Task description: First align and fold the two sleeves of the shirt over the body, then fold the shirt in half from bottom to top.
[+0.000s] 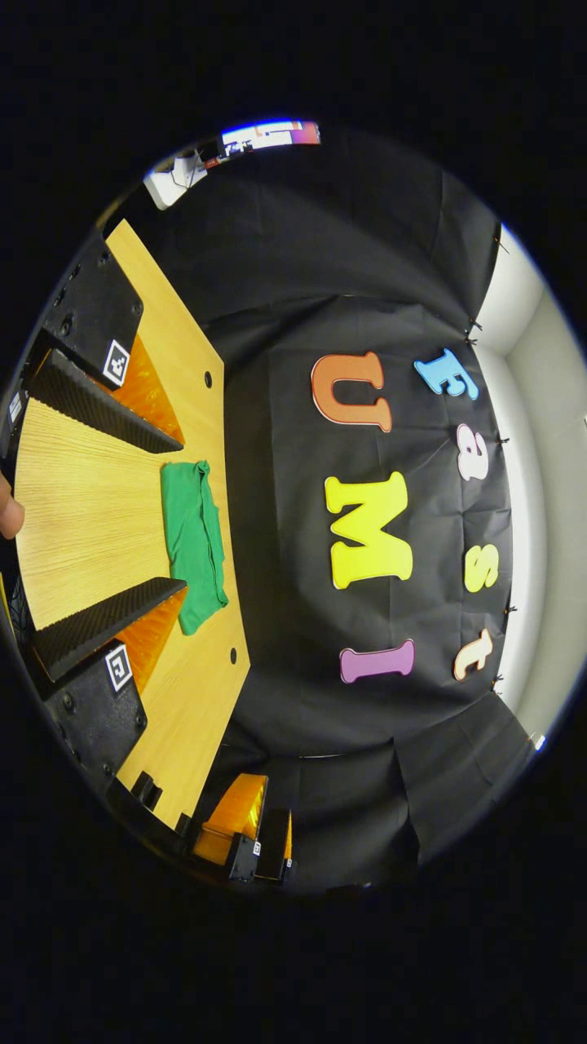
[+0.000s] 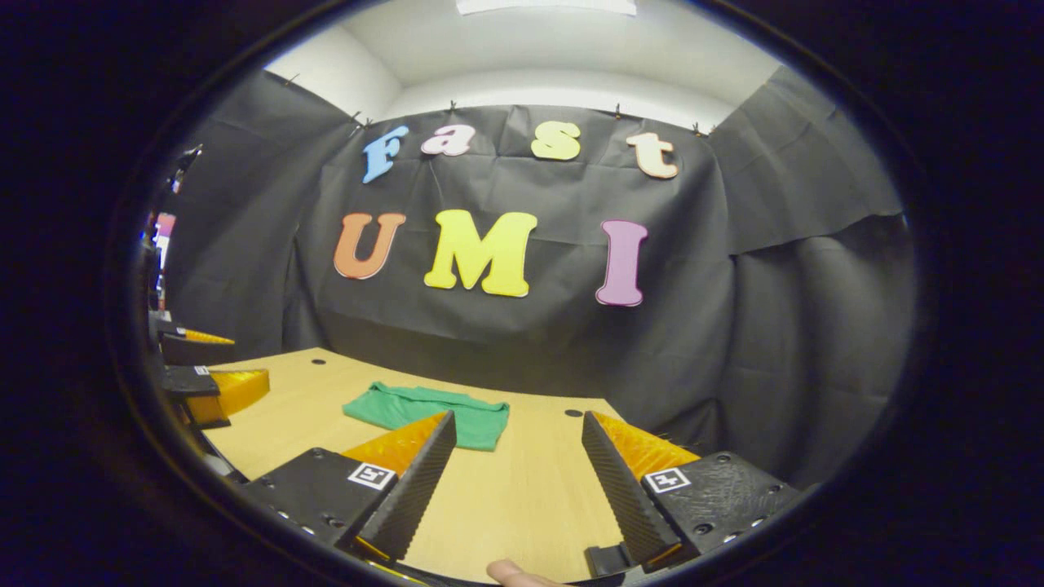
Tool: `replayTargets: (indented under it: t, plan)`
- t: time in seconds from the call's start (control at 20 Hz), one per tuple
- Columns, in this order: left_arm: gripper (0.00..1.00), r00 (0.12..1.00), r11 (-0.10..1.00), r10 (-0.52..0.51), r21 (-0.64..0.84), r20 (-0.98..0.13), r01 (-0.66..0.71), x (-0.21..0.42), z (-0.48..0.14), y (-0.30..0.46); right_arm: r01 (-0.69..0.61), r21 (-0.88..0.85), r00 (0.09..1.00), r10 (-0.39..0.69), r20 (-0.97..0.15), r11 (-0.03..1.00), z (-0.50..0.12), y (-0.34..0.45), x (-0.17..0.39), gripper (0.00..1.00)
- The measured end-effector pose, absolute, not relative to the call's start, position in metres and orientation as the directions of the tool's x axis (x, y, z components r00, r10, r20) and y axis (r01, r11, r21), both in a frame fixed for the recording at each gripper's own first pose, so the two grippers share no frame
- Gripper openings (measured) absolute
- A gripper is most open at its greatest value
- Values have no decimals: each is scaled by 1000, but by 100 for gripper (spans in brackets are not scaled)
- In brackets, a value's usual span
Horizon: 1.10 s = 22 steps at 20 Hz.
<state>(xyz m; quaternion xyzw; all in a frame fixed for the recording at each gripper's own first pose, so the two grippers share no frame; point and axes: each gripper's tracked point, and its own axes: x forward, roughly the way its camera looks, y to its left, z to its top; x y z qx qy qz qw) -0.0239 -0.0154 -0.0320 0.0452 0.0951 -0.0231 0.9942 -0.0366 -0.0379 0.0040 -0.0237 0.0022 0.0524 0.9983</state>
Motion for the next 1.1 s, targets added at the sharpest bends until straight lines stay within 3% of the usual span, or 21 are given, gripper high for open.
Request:
replayTargets:
  t: [1.1]
  plan:
    - [99,977,998,-38,33,-209,46,-31,-54,-7,-113,-72,992,109,-65,991,-23,-25,-35,95]
